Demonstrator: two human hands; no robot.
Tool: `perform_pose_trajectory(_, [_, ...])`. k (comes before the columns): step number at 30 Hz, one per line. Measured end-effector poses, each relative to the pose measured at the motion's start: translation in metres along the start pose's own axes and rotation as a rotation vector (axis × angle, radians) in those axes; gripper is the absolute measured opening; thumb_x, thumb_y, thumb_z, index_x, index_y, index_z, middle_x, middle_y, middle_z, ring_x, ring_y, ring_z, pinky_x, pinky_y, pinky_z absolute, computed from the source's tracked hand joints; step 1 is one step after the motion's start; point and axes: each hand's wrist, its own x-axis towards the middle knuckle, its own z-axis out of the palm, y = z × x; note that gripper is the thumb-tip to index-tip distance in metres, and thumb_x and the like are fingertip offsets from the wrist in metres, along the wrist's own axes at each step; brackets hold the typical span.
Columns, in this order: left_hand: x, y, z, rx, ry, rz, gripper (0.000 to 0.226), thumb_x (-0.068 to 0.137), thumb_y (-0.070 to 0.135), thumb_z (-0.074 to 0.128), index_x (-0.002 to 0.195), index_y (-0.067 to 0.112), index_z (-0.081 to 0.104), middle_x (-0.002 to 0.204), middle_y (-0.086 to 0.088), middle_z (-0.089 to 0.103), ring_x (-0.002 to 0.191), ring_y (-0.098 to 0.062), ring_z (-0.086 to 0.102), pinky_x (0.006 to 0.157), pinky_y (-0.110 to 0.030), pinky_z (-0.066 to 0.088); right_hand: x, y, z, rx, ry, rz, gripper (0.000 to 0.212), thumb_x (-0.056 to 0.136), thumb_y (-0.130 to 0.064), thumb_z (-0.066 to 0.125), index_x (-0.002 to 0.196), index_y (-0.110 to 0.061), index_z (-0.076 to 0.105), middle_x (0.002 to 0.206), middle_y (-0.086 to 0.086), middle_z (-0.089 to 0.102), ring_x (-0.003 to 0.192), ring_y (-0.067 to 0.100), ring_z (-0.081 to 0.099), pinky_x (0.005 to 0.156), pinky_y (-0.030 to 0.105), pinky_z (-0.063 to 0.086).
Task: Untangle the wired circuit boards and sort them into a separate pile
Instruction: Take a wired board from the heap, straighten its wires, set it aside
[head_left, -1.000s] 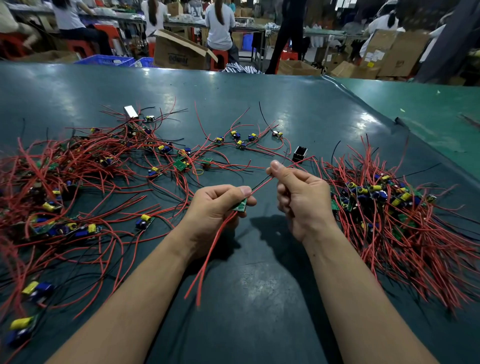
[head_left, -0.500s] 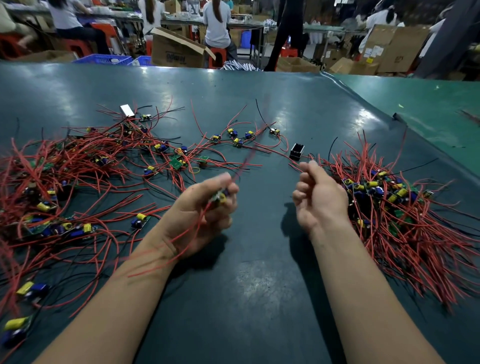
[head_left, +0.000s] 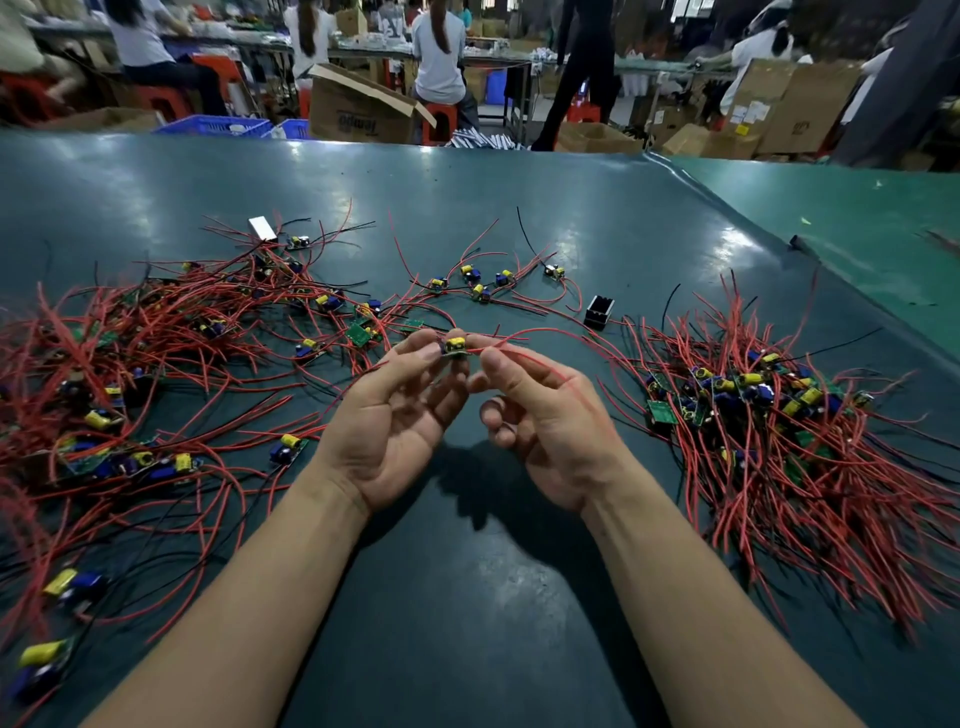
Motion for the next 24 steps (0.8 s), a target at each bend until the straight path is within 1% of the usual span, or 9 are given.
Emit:
perform_pose_trajectory(3, [-0.001,-0.006,0.000,0.107,-0.044,0.032,0.015,0.073,0.000,0.061,0.075,0.014,0.065,0.098,-0.008,0.073,0.083,-0.019,0.070,0.075,-0.024,0.058,0.001,-0.001,-0.001,0.063,0.101,0.001,0.014,0.084,-0.021,0.064,0.086,-0.013,0.076,0.066,-0.001,0.065,0.046,0.007,0.049,0.039,0.014,0.036])
perform_pose_trajectory(4, [0.000,-0.009,0.000,0.143,-0.041,0.055,0.015,0.073,-0.002,0.061,0.073,0.013,0.062,0.097,-0.008,0.073,0.083,-0.018,0.070,0.075,-0.023,0.057,0.002,0.000,-0.001,0.074,0.136,0.008,0.013,0.087,-0.019,0.064,0.083,-0.012,0.075,0.065,-0.001,0.065,0.045,0.007,0.049,0.038,0.014,0.036])
perform_pose_trajectory(7, [0.002,-0.014,0.001,0.194,-0.012,0.131,0.015,0.071,-0.001,0.065,0.077,0.012,0.061,0.083,-0.006,0.072,0.074,-0.014,0.069,0.070,-0.021,0.057,0.004,0.002,-0.001,0.020,0.238,0.007,0.013,0.088,-0.012,0.068,0.076,-0.012,0.075,0.064,0.000,0.065,0.043,0.007,0.049,0.038,0.015,0.036])
perform_pose_trajectory(10, [0.003,-0.015,0.001,0.263,-0.015,0.226,0.014,0.070,0.001,0.067,0.080,0.009,0.062,0.081,-0.005,0.073,0.073,-0.013,0.069,0.071,-0.021,0.056,0.005,0.004,0.000,-0.022,0.287,-0.004,0.018,0.086,-0.011,0.072,0.069,-0.013,0.075,0.062,0.001,0.064,0.042,0.007,0.047,0.038,0.015,0.036])
perform_pose_trajectory(12, [0.003,-0.014,0.002,0.289,0.007,0.258,0.014,0.069,-0.001,0.067,0.079,0.008,0.061,0.078,-0.005,0.073,0.072,-0.015,0.069,0.070,-0.022,0.056,0.006,0.002,-0.001,-0.040,0.322,-0.037,0.015,0.085,-0.012,0.073,0.070,-0.013,0.075,0.062,0.000,0.064,0.042,0.007,0.045,0.038,0.016,0.034])
perform_pose_trajectory(15, [0.004,-0.013,0.000,0.282,0.037,0.281,0.014,0.070,0.000,0.066,0.079,0.007,0.058,0.075,-0.006,0.072,0.068,-0.017,0.069,0.069,-0.023,0.056,0.006,0.001,-0.001,-0.058,0.379,-0.115,0.012,0.085,-0.012,0.073,0.073,-0.013,0.073,0.062,0.000,0.065,0.041,0.007,0.041,0.038,0.017,0.031])
perform_pose_trajectory(18, [0.005,-0.010,-0.001,0.229,0.058,0.258,0.016,0.070,0.000,0.065,0.078,0.009,0.055,0.075,-0.007,0.072,0.069,-0.018,0.069,0.069,-0.023,0.056,0.007,-0.004,-0.005,-0.008,0.434,-0.217,0.015,0.085,-0.009,0.073,0.071,-0.014,0.073,0.062,0.002,0.066,0.039,0.008,0.040,0.039,0.018,0.030])
perform_pose_trajectory(20, [0.005,-0.007,-0.001,0.172,0.082,0.248,0.017,0.070,0.000,0.064,0.076,0.012,0.054,0.074,-0.006,0.072,0.068,-0.018,0.069,0.068,-0.024,0.057,0.006,-0.010,-0.010,0.046,0.456,-0.276,0.014,0.086,-0.008,0.072,0.072,-0.011,0.072,0.063,0.003,0.067,0.039,0.008,0.040,0.038,0.018,0.030])
perform_pose_trajectory(24, [0.006,-0.004,-0.002,0.126,0.097,0.247,0.019,0.071,-0.001,0.063,0.075,0.013,0.051,0.072,-0.006,0.072,0.068,-0.018,0.070,0.067,-0.024,0.057,0.006,-0.017,-0.018,0.128,0.490,-0.300,0.013,0.087,-0.008,0.070,0.074,-0.010,0.071,0.063,0.002,0.066,0.040,0.006,0.041,0.037,0.016,0.029])
